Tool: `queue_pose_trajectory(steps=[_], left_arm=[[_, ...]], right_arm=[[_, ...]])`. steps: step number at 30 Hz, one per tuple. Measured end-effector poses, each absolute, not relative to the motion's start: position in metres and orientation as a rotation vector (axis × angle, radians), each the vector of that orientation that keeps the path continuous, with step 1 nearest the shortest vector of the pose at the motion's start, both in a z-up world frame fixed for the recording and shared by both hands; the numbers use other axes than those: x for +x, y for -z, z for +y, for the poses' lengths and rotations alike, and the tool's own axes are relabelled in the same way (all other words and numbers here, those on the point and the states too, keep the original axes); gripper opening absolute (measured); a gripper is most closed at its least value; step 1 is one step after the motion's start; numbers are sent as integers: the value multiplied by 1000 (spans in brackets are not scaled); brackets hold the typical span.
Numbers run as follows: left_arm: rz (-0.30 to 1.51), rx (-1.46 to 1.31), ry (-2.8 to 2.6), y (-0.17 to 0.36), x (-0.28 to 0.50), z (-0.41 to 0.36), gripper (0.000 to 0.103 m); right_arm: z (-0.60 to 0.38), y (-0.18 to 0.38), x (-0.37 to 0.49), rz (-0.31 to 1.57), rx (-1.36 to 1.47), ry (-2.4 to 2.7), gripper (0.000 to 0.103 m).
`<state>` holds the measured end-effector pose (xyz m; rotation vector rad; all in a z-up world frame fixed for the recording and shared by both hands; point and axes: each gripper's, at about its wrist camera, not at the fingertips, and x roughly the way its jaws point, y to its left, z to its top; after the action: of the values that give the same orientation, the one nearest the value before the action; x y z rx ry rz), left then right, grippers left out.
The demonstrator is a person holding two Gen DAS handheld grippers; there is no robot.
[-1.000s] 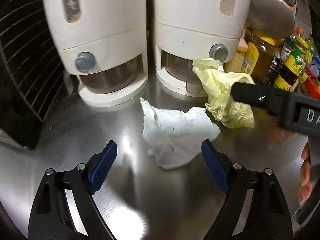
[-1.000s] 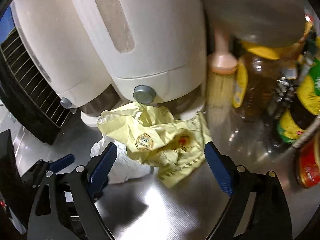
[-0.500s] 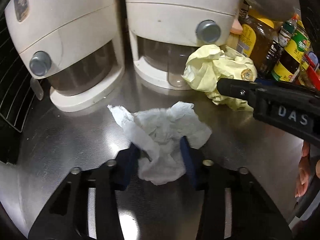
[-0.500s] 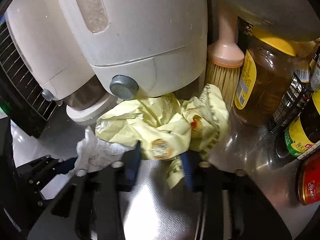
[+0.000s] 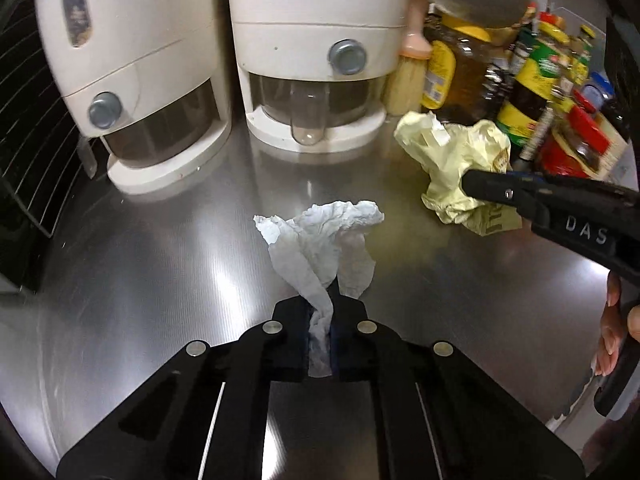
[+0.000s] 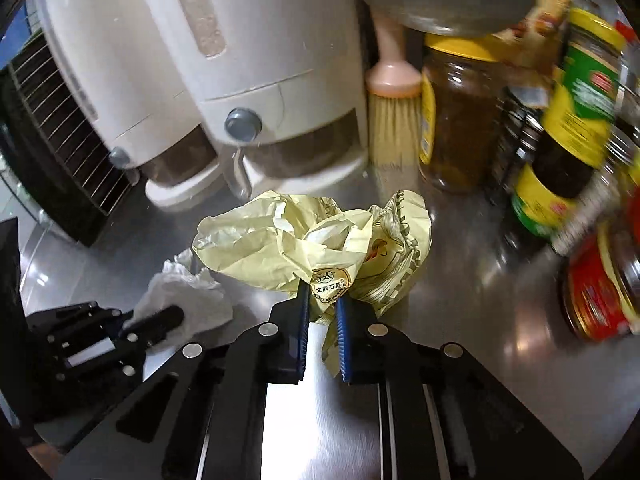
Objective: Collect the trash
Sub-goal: 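Grasp the white tissue with the left tool while the right tool grasps the yellow paper, then carry the tissue and yellow paper down over the bin with both tools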
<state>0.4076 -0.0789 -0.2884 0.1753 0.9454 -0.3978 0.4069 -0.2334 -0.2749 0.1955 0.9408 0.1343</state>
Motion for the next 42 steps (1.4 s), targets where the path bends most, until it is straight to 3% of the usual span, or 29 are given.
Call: queue_pose_trajectory(steps=[22,31,42], left_arm=[[818,93,400,245,167,-42,6],[830,58,375,292,110,-21,6],[973,13,380,406,102,-18,6]], right_arm=[[-219,227,168,825,197,-143,14],[-201,270,114,850,195,-164,14],[-194,388,98,1003,208,-152,14]])
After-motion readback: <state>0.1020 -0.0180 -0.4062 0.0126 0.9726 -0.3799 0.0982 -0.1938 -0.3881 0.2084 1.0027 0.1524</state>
